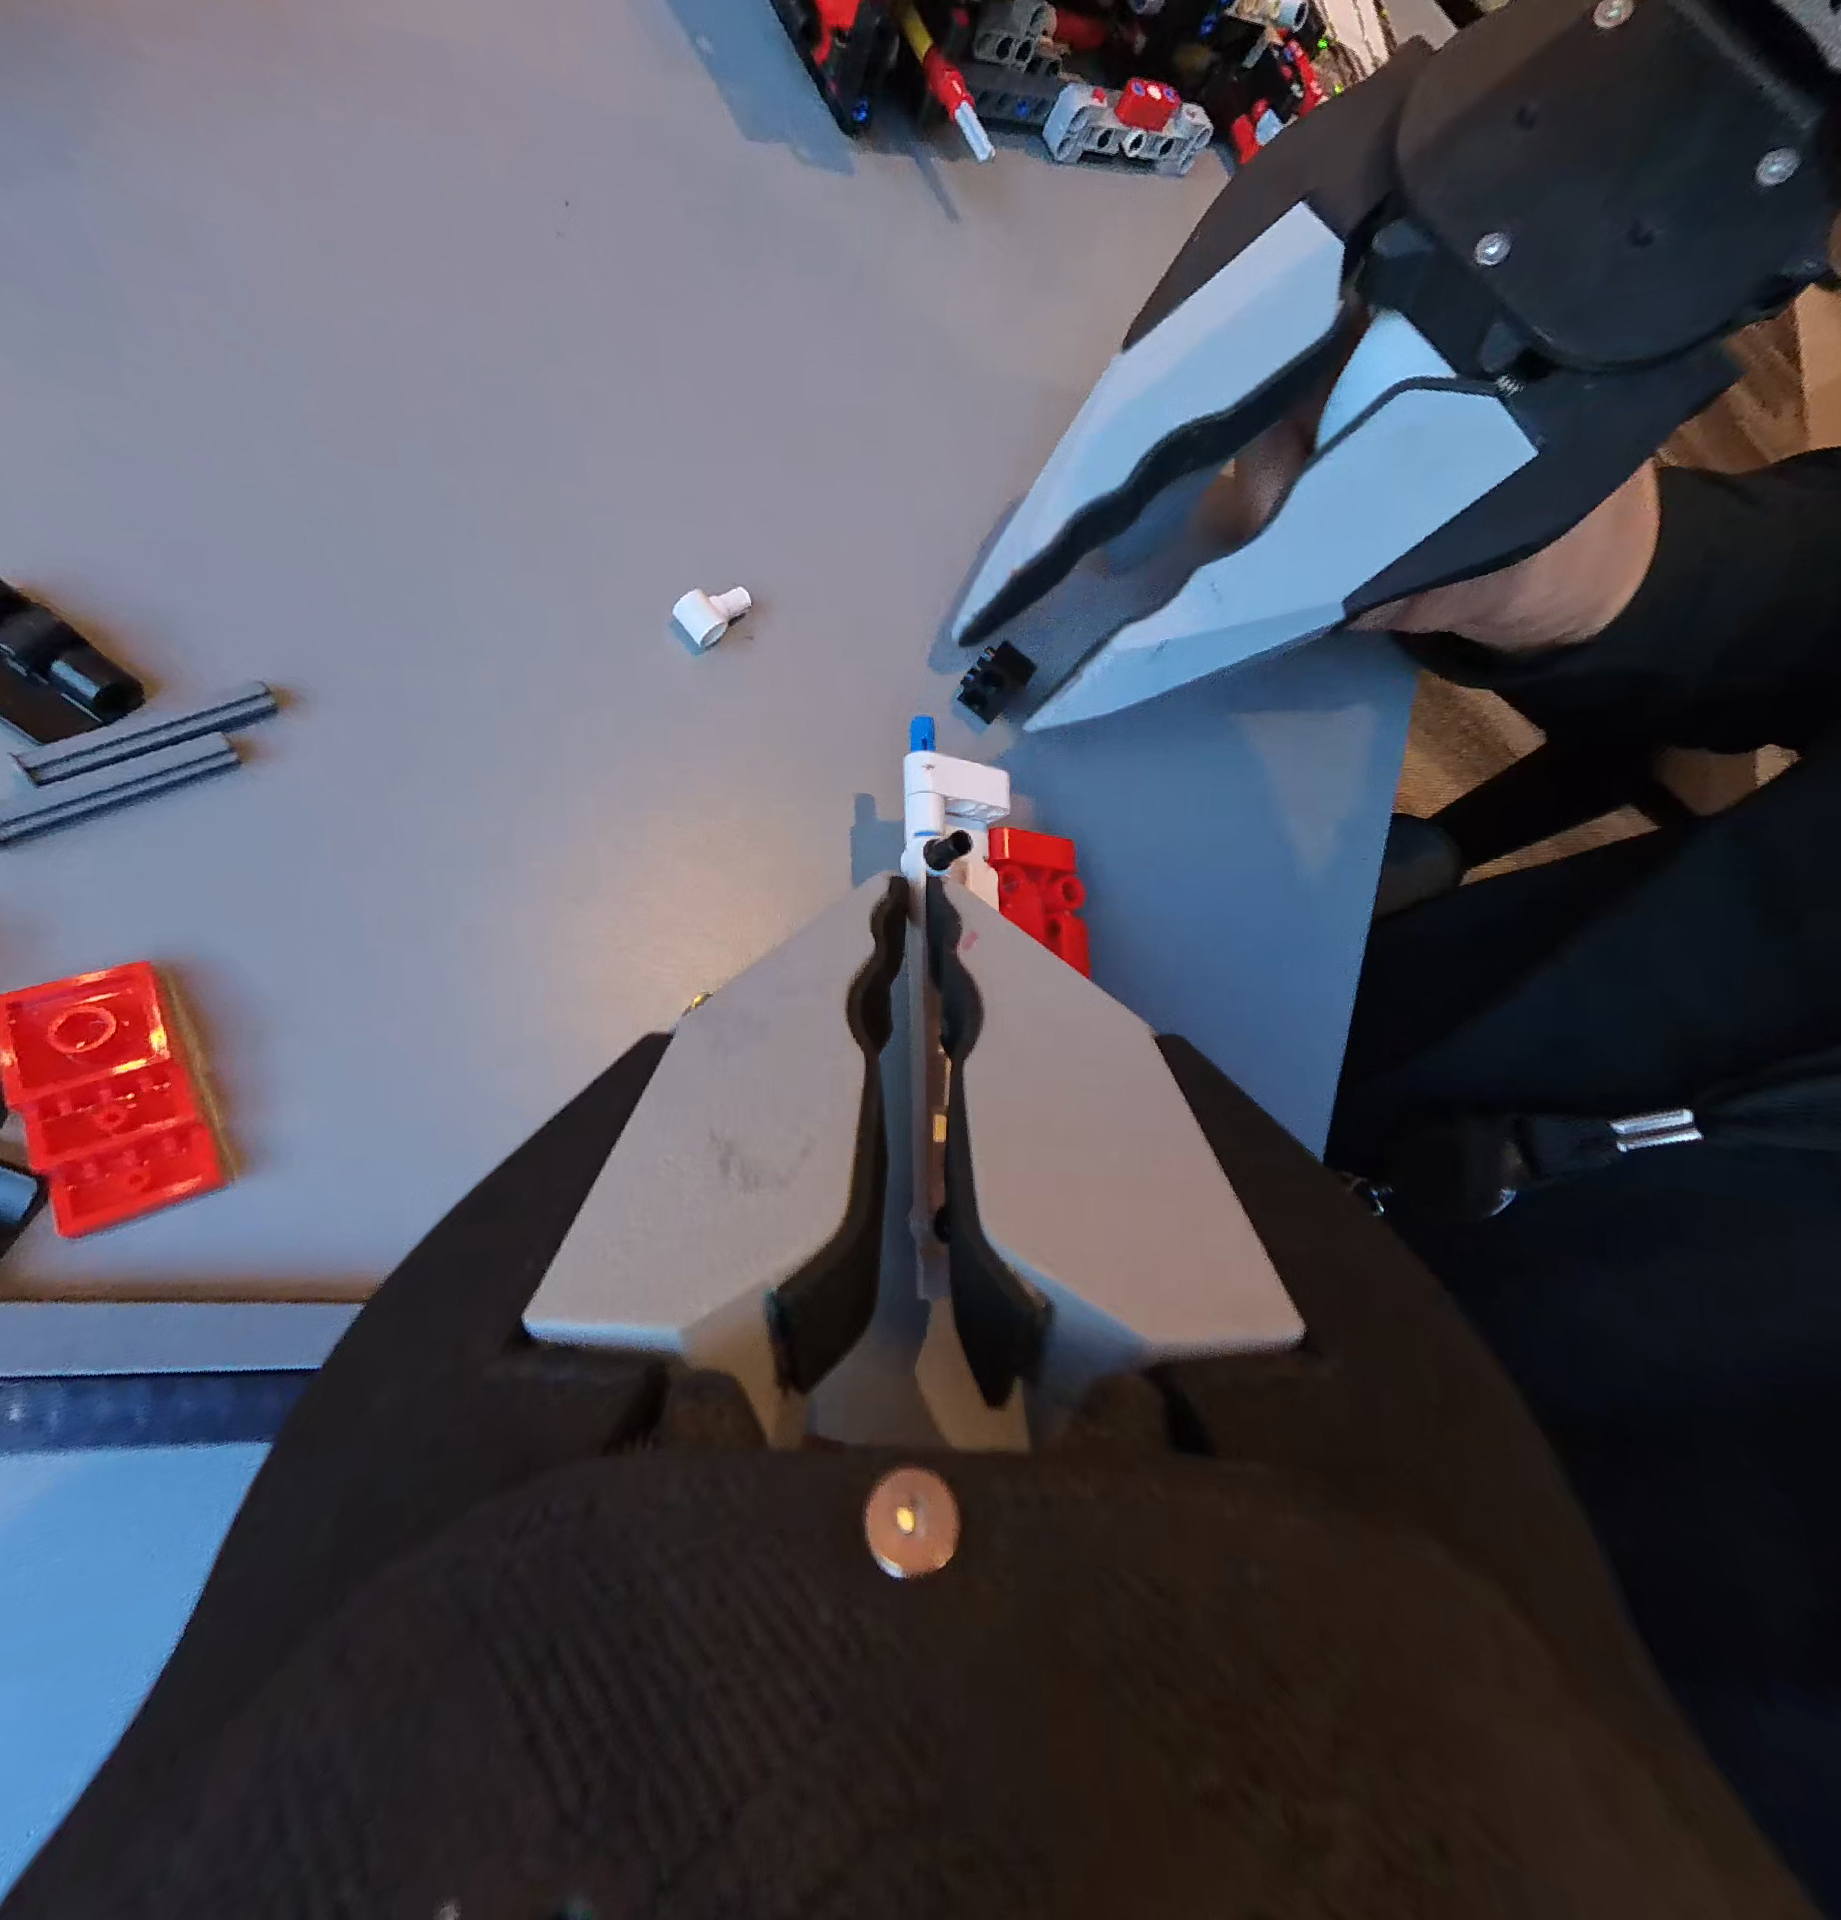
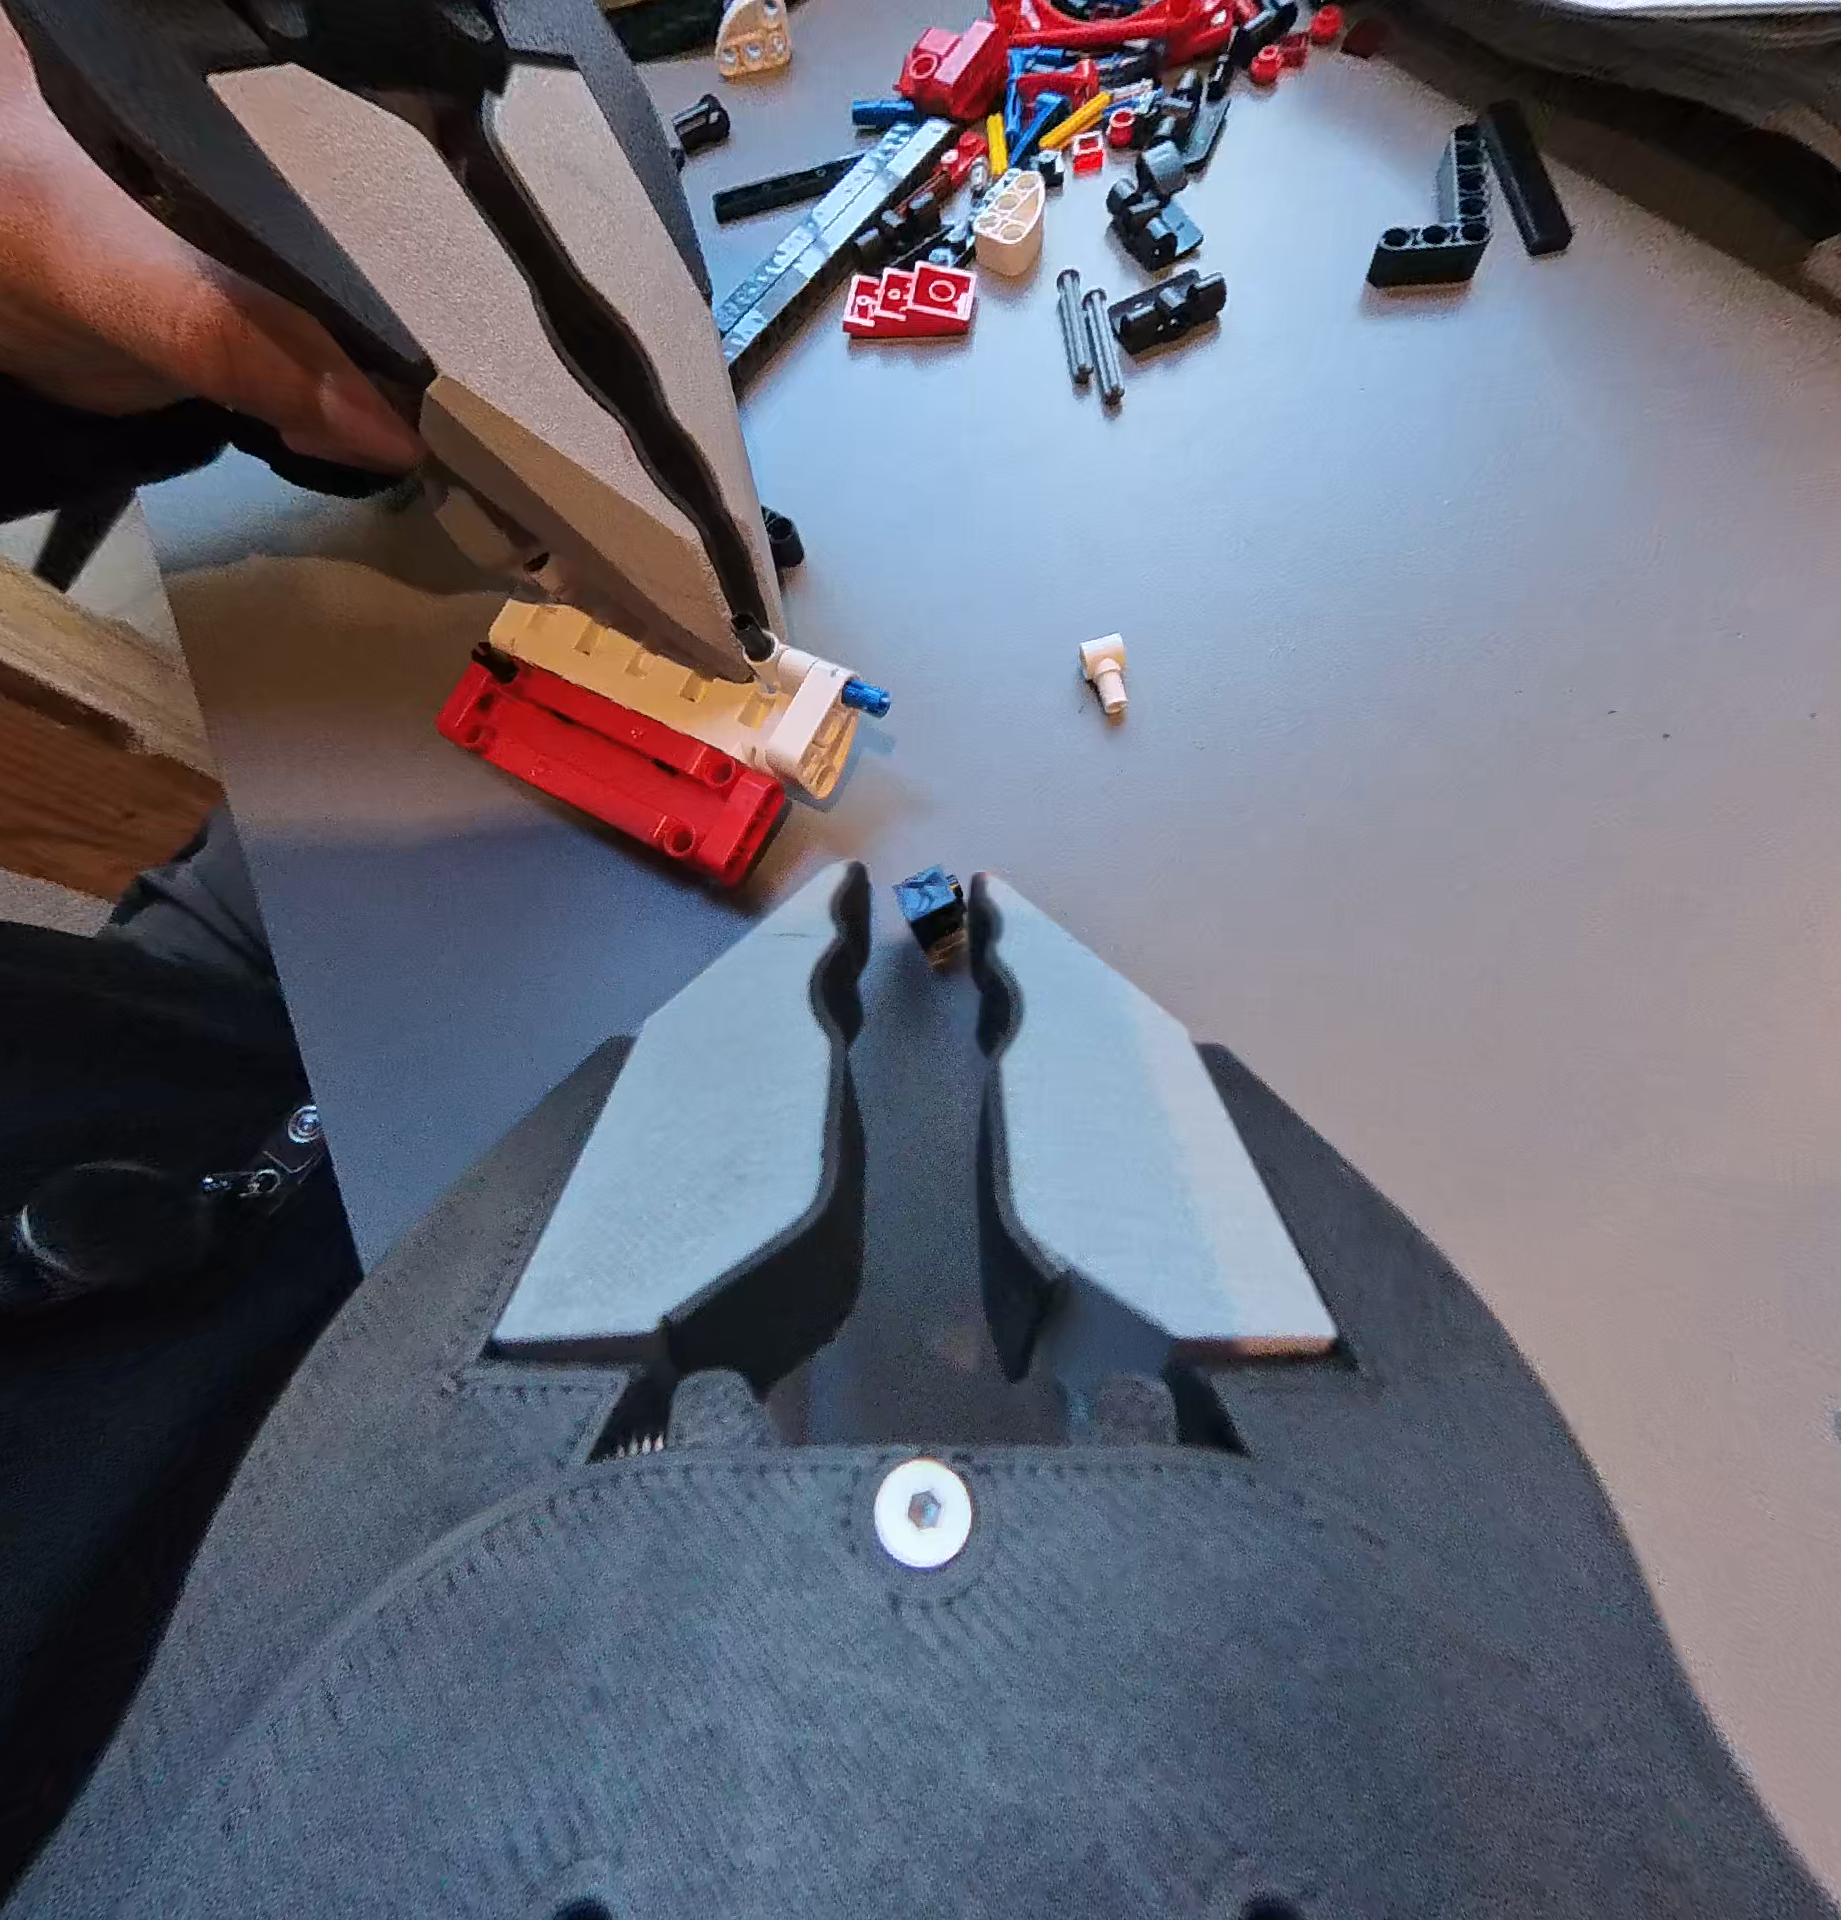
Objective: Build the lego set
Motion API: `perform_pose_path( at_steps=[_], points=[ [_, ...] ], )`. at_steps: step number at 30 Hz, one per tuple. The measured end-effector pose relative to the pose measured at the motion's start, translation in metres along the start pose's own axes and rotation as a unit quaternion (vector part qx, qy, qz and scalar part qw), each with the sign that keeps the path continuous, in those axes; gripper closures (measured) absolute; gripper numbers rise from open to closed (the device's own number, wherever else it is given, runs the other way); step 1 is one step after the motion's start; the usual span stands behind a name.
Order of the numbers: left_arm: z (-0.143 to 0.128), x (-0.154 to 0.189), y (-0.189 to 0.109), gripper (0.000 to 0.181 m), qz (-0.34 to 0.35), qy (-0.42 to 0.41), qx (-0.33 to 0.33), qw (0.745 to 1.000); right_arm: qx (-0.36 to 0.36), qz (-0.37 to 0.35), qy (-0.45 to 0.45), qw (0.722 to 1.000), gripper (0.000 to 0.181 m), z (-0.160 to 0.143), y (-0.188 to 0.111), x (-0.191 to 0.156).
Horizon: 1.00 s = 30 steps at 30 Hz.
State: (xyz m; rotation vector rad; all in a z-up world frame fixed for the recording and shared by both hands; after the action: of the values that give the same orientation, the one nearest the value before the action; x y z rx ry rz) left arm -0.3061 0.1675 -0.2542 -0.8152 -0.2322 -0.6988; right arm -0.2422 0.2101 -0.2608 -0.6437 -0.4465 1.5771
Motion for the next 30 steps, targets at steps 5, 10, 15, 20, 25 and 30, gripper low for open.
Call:
perform_pose_path(
  at_steps=[5,10,15,20,25,30],
  points=[
    [0.0,0.002,-0.001,0.172,-0.011,-0.011,0.005,1.0,-0.005,0.007,-0.006,1.0,0.17,-0.003,-0.002,0.0],
    [0.004,0.004,-0.008,0.167,-0.013,-0.018,0.011,1.0,0.024,0.026,-0.032,0.999,0.17,-0.001,-0.013,-0.002],
    [0.024,0.024,-0.013,0.166,-0.043,-0.034,0.039,0.998,0.125,0.066,-0.053,0.988,0.17,0.016,-0.037,-0.007],
    [0.048,0.051,0.007,0.167,-0.097,0.0,0.039,0.994,0.305,0.079,-0.133,0.94,0.17,0.042,-0.078,-0.016],
    [0.063,0.065,0.018,0.169,-0.179,-0.005,0.05,0.983,0.329,0.047,-0.229,0.915,0.171,0.044,-0.082,-0.03],
    [0.065,0.081,0.01,0.177,-0.295,-0.042,0.06,0.953,0.351,0.036,-0.261,0.899,0.171,0.047,-0.088,-0.039]
  ],
)
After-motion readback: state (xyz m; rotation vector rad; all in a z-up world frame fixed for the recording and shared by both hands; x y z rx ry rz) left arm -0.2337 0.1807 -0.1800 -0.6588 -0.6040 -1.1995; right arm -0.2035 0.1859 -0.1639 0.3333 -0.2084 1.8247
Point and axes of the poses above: each gripper's, where its closed fingertips meet, y out along the fingers, z out of its top, x = y × z across the jaws, the point moved 2 cm from there along -y, back along the fingers, and after that the axes turned 2 degrees about -z, right-handed, at the moved point
